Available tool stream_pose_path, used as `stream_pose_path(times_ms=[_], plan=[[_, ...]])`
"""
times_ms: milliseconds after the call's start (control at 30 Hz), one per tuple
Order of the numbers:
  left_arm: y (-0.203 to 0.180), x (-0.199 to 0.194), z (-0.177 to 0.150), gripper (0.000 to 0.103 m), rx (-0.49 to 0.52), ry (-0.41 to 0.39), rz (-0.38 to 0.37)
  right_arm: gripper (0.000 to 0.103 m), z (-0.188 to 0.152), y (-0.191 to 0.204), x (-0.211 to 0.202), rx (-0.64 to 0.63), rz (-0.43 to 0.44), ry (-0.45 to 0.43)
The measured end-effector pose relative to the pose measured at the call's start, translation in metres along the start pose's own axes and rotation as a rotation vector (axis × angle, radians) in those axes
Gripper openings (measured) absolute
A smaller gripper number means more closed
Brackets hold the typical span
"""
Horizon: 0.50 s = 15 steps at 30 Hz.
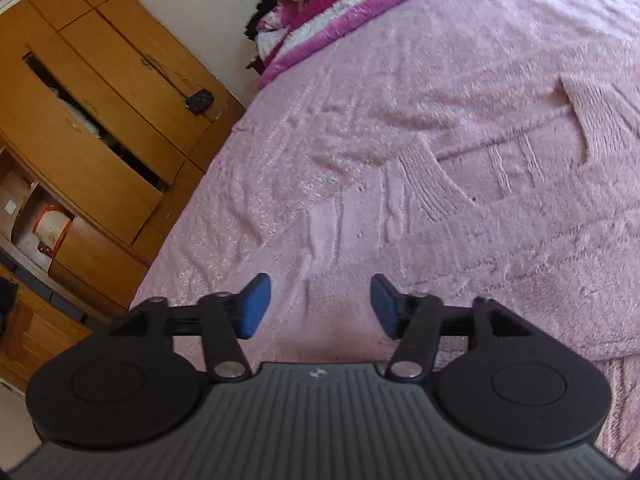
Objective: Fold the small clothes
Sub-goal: 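Open the right tool to release the sleeve onto the cardigan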
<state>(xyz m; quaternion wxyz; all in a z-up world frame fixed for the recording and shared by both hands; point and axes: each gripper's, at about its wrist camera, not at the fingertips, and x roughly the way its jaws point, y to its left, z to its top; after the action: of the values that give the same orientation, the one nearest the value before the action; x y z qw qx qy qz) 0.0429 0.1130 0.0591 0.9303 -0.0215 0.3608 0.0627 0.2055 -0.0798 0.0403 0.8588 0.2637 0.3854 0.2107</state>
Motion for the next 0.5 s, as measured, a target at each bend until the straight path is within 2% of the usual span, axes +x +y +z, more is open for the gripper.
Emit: stream_pose_path(times_ms=[167,500], plan=[[-0.002,0.002,0.001,0.103,0.0,0.0,-0.009,0.072,-0.001,-0.001,-0.029,-0.052,-0.014,-0.023],[0.01,0.005,0.008,0.103,-0.044,0.016,0.011,0.077,-0.032,-0.047,-0.114,-0.115,-0.226,-0.046]])
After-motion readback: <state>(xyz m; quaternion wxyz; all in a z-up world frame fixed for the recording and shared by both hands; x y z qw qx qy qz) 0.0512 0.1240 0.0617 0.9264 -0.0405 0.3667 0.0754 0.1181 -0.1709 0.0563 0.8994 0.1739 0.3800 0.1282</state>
